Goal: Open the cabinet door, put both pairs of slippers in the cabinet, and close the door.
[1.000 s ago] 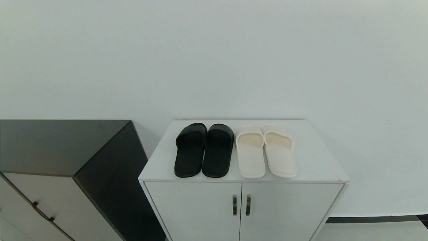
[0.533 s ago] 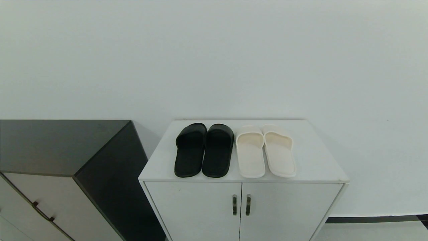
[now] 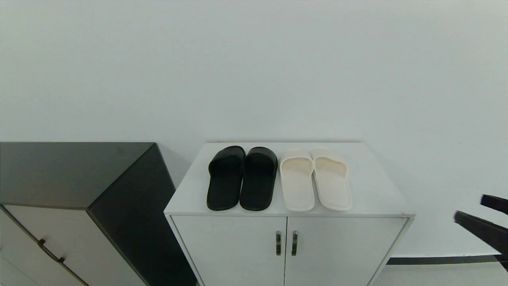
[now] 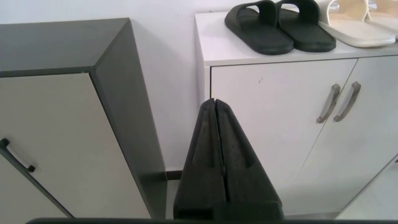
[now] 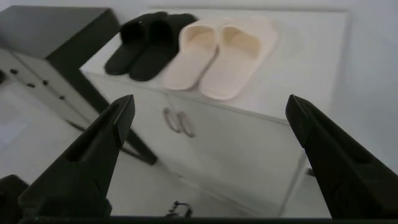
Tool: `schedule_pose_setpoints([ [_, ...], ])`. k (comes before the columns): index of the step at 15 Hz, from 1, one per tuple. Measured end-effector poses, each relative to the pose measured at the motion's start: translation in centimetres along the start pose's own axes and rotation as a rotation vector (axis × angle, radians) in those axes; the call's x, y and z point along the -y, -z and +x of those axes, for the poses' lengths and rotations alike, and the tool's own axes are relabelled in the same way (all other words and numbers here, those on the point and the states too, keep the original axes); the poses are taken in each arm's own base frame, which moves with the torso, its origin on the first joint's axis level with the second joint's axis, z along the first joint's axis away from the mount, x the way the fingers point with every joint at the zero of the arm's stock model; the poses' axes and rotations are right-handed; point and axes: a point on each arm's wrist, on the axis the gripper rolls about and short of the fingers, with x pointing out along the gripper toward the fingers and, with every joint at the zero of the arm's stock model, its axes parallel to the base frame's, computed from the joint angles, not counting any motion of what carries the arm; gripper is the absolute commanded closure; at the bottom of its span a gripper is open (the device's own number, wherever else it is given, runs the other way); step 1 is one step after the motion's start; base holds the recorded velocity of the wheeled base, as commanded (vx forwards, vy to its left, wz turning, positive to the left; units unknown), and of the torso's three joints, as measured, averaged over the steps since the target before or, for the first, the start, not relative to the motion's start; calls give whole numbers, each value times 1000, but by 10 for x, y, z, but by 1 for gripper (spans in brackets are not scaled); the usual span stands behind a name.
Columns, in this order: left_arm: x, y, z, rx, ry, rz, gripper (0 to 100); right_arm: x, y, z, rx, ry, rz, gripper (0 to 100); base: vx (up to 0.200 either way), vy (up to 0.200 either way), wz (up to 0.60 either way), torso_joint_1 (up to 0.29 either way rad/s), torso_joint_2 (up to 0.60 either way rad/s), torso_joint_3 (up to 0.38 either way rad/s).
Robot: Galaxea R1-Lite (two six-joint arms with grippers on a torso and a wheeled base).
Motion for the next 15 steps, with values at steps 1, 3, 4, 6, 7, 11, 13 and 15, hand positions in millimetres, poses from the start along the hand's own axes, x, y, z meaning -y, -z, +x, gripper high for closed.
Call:
schedule_pose_setpoints([
  [1, 0, 0, 0, 0, 0, 0, 100, -15, -6, 14, -15, -17, 11, 0, 0, 0, 0, 0, 0, 0],
  [3, 0, 0, 0, 0, 0, -1, 100, -42, -16, 45, -31, 0, 33, 0, 0, 0, 0, 0, 0, 0],
  [4, 0, 0, 0, 0, 0, -2, 100, -53, -17, 63, -39, 27, 32, 0, 0, 0, 0, 0, 0, 0],
  [6, 0, 0, 0, 0, 0, -4, 100, -70, -15, 102, -30, 79, 39, 0, 0, 0, 0, 0, 0, 0],
  [7, 0, 0, 0, -1, -2, -5, 100, -74, -14, 120, -20, 106, 45, 0, 0, 0, 0, 0, 0, 0],
  [11, 0, 0, 0, 0, -1, -8, 100, -71, 4, 194, -18, 262, 44, 0, 0, 0, 0, 0, 0, 0],
  [13, 0, 0, 0, 0, -1, -8, 100, -65, 12, 223, -28, 324, 38, 0, 0, 0, 0, 0, 0, 0],
  [15, 0, 0, 0, 0, -1, -8, 100, -59, 20, 244, -37, 364, 34, 0, 0, 0, 0, 0, 0, 0],
])
